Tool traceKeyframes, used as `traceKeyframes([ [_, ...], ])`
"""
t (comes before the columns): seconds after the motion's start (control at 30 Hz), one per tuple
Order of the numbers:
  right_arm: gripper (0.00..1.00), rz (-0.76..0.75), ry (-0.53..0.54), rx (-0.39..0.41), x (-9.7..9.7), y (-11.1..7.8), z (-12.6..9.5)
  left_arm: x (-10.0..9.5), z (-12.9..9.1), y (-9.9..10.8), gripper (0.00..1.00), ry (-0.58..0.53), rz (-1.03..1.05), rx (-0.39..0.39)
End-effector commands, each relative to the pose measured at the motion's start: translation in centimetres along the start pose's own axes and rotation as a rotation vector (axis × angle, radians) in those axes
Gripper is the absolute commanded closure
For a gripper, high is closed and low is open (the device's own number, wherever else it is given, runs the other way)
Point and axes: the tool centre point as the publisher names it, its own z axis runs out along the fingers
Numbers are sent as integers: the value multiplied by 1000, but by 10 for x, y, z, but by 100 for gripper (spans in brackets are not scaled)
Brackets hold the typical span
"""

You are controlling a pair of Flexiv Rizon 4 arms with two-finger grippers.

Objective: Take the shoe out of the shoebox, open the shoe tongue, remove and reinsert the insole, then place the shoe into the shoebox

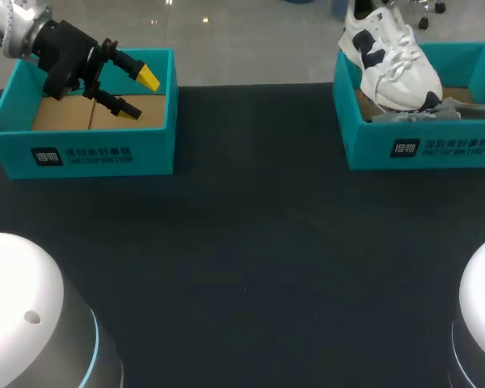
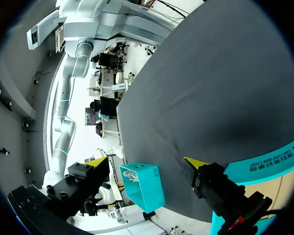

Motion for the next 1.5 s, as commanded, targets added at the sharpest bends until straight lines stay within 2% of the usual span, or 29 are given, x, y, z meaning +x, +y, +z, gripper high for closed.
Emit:
traceKeyframes([
  [0.03,100,22,22,6,-3,-26,5,0,0,0,0,3,1,1],
  [0.2,100,76,28,-19,1,-40,8,0,0,0,0,3,1,1],
  [0.73,100,76,28,-19,1,-40,8,0,0,0,0,3,1,1],
  [0.97,100,93,42,-19,-6,-88,23,0,0,0,0,3,1,1],
  [1.33,100,172,30,63,-29,-153,59,0,0,0,0,3,1,1],
  [1.5,100,208,42,65,-37,-182,73,0,0,0,0,3,1,1],
])
